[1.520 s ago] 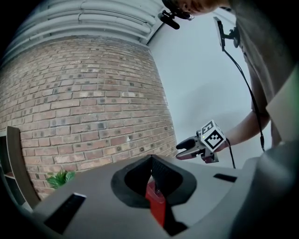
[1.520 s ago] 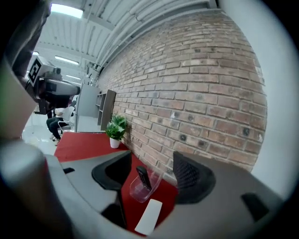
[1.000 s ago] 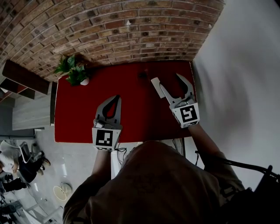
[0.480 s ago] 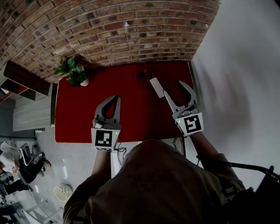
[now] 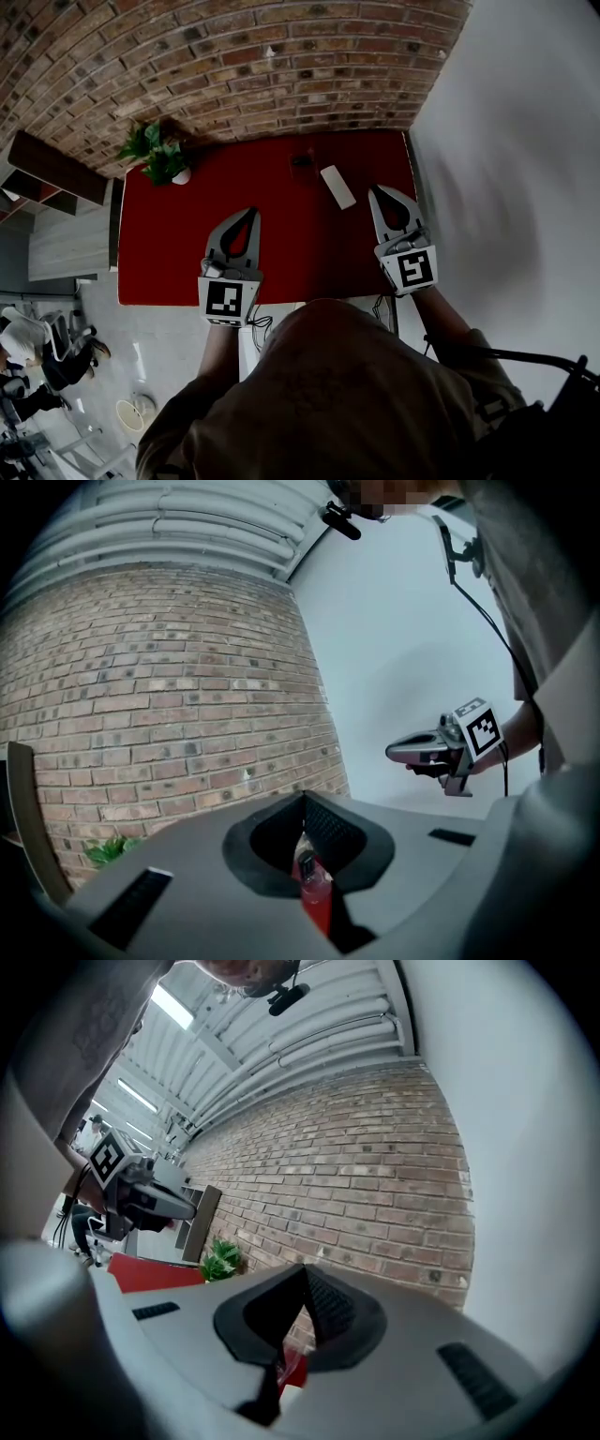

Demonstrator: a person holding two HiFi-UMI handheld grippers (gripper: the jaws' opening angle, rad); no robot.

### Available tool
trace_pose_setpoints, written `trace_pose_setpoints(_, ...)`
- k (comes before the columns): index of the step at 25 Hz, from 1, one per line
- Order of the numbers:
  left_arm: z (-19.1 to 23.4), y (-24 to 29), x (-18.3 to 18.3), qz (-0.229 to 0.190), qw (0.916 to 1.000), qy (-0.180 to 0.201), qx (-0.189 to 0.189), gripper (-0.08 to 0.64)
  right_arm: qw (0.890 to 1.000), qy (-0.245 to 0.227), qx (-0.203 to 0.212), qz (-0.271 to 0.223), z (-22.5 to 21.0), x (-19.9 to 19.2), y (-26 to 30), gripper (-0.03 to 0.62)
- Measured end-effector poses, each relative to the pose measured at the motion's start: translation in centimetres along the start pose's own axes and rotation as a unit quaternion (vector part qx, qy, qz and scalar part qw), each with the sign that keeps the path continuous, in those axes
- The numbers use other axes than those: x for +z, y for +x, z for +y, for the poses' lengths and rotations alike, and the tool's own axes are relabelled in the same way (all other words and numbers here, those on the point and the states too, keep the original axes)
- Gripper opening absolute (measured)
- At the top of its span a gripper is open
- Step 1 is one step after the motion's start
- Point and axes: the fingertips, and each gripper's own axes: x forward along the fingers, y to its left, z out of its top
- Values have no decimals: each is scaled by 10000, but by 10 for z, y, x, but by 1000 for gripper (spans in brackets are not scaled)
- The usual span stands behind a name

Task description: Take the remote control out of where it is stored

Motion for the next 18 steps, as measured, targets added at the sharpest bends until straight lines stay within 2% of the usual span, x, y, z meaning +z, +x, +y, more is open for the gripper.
trace_pose_setpoints(18,-5,2,2,25,9999,101,-112,11,9994,146,14,307,0,-14,-7,14)
